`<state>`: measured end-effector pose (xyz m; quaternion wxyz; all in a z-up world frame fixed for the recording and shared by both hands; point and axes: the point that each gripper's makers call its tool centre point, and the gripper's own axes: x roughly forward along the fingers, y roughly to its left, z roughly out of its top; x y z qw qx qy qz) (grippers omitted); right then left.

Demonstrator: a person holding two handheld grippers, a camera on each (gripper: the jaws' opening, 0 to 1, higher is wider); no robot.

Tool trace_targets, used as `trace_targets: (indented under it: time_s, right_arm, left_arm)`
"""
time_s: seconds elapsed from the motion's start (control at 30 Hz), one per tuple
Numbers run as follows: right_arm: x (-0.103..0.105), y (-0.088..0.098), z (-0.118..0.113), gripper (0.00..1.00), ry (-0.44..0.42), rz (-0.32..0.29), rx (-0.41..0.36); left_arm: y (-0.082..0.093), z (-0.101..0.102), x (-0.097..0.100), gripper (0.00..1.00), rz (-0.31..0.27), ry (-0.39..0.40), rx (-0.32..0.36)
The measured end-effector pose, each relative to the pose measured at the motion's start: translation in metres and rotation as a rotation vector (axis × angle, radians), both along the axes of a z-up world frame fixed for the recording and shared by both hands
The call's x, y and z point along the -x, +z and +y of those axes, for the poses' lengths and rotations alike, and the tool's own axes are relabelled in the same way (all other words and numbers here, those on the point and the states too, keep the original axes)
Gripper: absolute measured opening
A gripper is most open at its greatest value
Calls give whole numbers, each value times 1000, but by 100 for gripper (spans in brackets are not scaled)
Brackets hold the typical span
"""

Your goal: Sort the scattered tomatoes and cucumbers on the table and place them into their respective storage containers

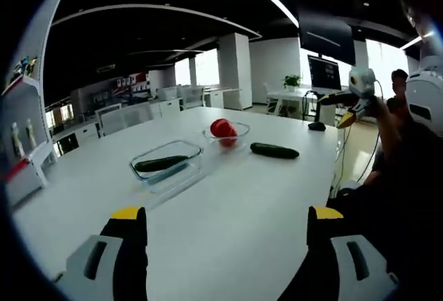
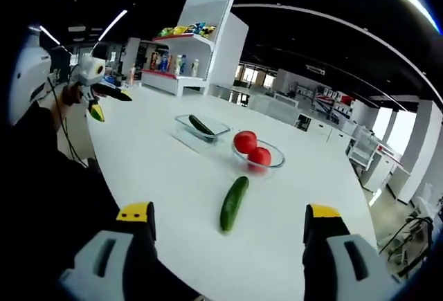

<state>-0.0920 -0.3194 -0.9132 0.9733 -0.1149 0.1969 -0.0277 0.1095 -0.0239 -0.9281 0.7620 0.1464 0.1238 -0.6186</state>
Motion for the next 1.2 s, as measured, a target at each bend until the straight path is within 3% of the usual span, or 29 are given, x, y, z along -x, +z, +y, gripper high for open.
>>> trace_targets:
  time_s: [0.27,0.43,0.53,0.6,0.73,0.83,0.93,1.0,1.2]
  right_arm:
    - [-50,-42,-1,82,29,46,-113]
    - [-81,-67,-8,81,14,73,-148]
    - [-104,-94,-14,78,-26,123,-165]
    - [-115,-101,-14,77,-33,126,-184]
    - [-135,-109,-15,73,-42,135,-177]
    - [-143,-114,-24,68,-69,151,-162]
    - [-146,-119,-30,57,-103,160,-206]
    - [-147,-123,-35,56,-123,165,-231]
    - [-146,-136,-42,41,-151,170,-237]
  left_arm:
    - [1,4,6,95,-19,-14,-16]
    - [3,2,13,95,-20,-44,-18]
    - [5,-3,18,95,-33,-67,-1]
    - [4,-5,24,95,-62,-90,-5]
    - [3,-7,33,95,-57,-110,-20]
    - [6,-9,37,95,-71,-127,-1]
    - [7,-12,42,95,-63,-149,8]
    - [5,-13,42,95,-70,-157,9]
    - [3,-15,45,95,-69,-165,5]
